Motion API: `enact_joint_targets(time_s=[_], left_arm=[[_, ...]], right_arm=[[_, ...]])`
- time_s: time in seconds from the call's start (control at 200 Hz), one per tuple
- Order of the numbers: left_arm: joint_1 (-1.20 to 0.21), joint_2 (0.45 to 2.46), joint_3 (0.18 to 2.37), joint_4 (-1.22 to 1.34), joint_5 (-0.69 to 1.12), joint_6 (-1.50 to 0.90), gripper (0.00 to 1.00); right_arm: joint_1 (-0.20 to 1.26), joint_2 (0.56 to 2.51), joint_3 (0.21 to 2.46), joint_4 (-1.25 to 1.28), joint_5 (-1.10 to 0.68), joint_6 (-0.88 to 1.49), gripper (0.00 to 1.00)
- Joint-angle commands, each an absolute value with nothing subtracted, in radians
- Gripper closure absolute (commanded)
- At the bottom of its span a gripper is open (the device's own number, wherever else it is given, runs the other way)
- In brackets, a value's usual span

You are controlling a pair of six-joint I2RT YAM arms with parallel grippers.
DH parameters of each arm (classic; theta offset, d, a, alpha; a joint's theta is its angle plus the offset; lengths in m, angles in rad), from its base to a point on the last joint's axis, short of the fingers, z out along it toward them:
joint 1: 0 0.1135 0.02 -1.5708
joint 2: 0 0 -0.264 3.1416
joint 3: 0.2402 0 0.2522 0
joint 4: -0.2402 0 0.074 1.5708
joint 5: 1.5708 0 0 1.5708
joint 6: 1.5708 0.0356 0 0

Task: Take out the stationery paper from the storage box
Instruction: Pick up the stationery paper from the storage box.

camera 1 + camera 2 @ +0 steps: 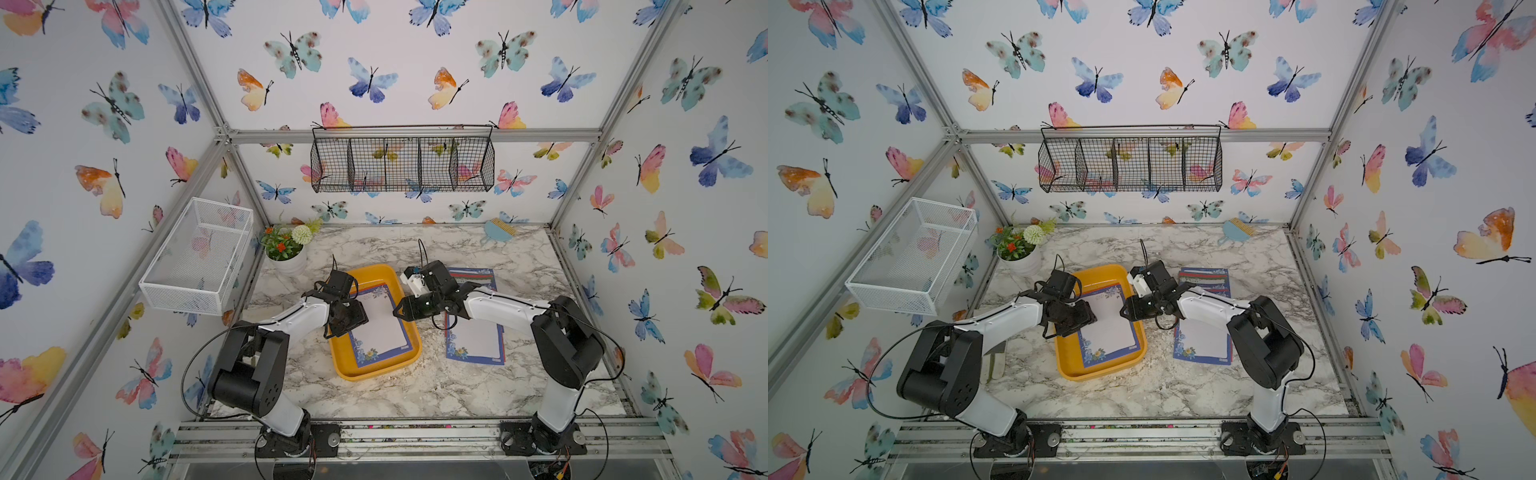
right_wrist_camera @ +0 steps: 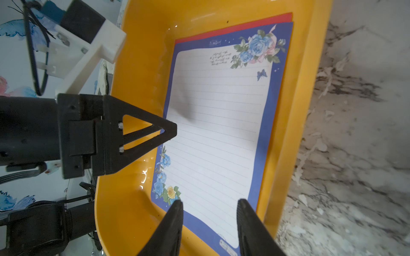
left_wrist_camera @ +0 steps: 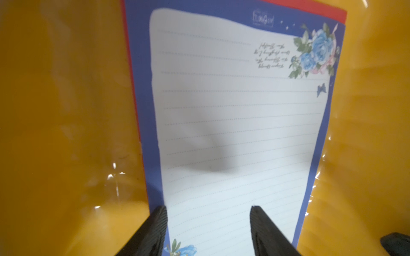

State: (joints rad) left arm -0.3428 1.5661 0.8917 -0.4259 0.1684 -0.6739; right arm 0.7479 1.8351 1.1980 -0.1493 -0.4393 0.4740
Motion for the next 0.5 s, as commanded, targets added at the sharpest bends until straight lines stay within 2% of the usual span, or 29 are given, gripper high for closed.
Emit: enact_joint_targets(time_s=[0.0,0.496], left_arm=[[-0.346,1.571,0.940,-0.464,0.052,-0.625,0.36],[-0.340,1.643,0.963,-0.473,0.036,-0.594,0.35]], right_arm=[[0.752,1.856,1.230,-0.181,-0.439,0.462,0.57],[0.752,1.873,1.236,-0.194,-0.438,0.454,0.57]])
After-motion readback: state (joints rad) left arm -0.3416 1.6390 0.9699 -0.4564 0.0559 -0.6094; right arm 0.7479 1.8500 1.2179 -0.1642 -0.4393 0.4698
